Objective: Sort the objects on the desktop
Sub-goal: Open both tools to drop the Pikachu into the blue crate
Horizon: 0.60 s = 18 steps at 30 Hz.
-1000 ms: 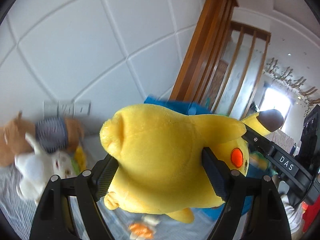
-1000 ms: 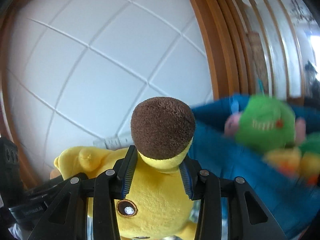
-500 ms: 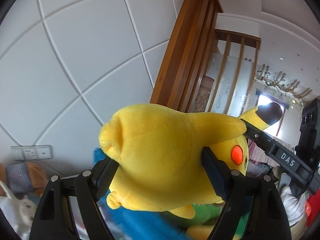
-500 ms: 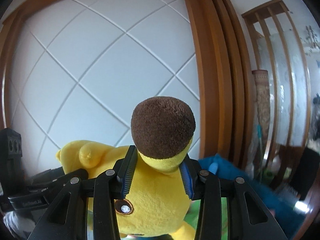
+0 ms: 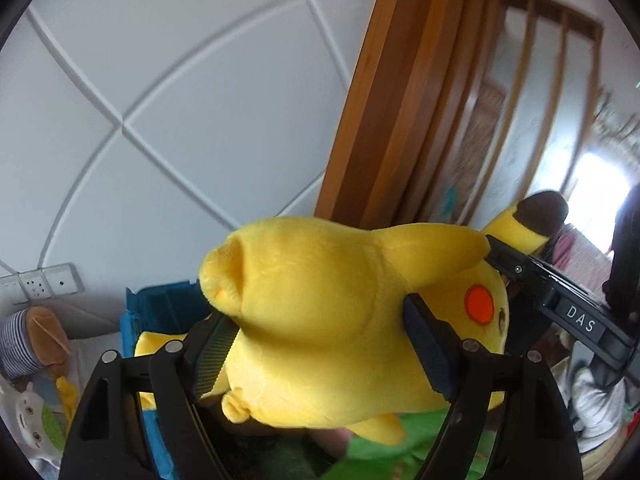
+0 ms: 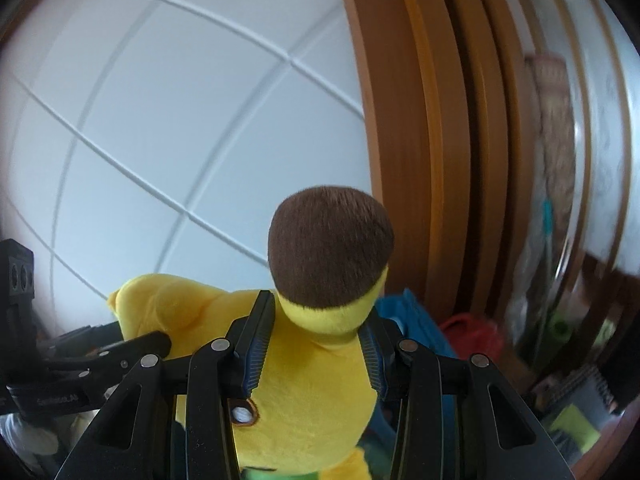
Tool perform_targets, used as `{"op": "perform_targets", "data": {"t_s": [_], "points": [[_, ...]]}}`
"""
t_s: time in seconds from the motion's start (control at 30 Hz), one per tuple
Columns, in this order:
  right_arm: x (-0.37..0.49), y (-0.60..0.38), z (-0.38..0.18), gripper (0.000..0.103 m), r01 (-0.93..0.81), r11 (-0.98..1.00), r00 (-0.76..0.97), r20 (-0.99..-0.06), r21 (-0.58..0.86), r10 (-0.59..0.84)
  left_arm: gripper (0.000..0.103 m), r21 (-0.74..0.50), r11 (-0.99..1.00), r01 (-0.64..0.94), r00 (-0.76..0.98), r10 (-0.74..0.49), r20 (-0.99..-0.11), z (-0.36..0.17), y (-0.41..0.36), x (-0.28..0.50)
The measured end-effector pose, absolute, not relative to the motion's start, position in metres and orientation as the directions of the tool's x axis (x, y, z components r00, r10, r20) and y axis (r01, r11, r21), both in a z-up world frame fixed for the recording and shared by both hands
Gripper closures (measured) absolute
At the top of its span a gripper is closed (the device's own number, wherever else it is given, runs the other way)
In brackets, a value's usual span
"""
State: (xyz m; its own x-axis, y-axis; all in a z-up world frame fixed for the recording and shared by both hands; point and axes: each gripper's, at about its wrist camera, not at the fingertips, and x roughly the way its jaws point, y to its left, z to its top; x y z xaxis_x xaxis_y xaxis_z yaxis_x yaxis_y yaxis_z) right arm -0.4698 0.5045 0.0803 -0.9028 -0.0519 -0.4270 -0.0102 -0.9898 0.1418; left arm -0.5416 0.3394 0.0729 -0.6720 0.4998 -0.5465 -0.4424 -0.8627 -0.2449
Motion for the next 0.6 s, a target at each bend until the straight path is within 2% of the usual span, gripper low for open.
{"op": "perform_targets", "data": {"t_s": [0.1,0.27,0.33,0.37,0.4,0.43,0.5,0.6], "points": [[-0.505,0.524,0.044,0.063,-0.023,-0.983,-0.855,-0.514,0.183,-0.075,0.021,-0.235,-0.883,-0.406,-0.638,0.459,-0.618,0.048,0.354,-0.566],[-0.532,0.552,0.022,0.060,-0.043,-0.969,-0.816,-0.568,0.242,-0.106,0.016,-0.231,-0.894,-0.384,-0.634,0.437,-0.637,0.038,0.359,-0.578],[-0.532,0.557,0.023,0.045,-0.069,-0.970,-0.816,-0.573,0.233,-0.080,0.010,-0.204,-0.903,-0.379,-0.645,0.416,-0.641,0.041,0.361,-0.575],[-0.531,0.558,0.023,0.041,-0.074,-0.970,-0.817,-0.572,0.231,-0.074,0.005,-0.185,-0.906,-0.380,-0.656,0.405,-0.637,0.043,0.362,-0.572],[-0.529,0.558,0.025,0.032,-0.072,-0.971,-0.818,-0.570,0.230,-0.074,0.000,-0.161,-0.909,-0.383,-0.673,0.395,-0.626,0.046,0.363,-0.566],[-0.527,0.558,0.026,0.016,-0.070,-0.971,-0.820,-0.568,0.229,-0.074,0.000,-0.143,-0.911,-0.386,-0.688,0.387,-0.614,0.050,0.363,-0.561],[-0.520,0.557,0.031,0.001,-0.067,-0.974,-0.826,-0.560,0.215,-0.066,0.000,-0.127,-0.913,-0.389,-0.708,0.384,-0.592,0.060,0.360,-0.552],[-0.511,0.556,0.038,0.000,-0.062,-0.978,-0.832,-0.551,0.199,-0.059,0.000,-0.101,-0.918,-0.382,-0.734,0.368,-0.570,0.069,0.355,-0.534]]}}
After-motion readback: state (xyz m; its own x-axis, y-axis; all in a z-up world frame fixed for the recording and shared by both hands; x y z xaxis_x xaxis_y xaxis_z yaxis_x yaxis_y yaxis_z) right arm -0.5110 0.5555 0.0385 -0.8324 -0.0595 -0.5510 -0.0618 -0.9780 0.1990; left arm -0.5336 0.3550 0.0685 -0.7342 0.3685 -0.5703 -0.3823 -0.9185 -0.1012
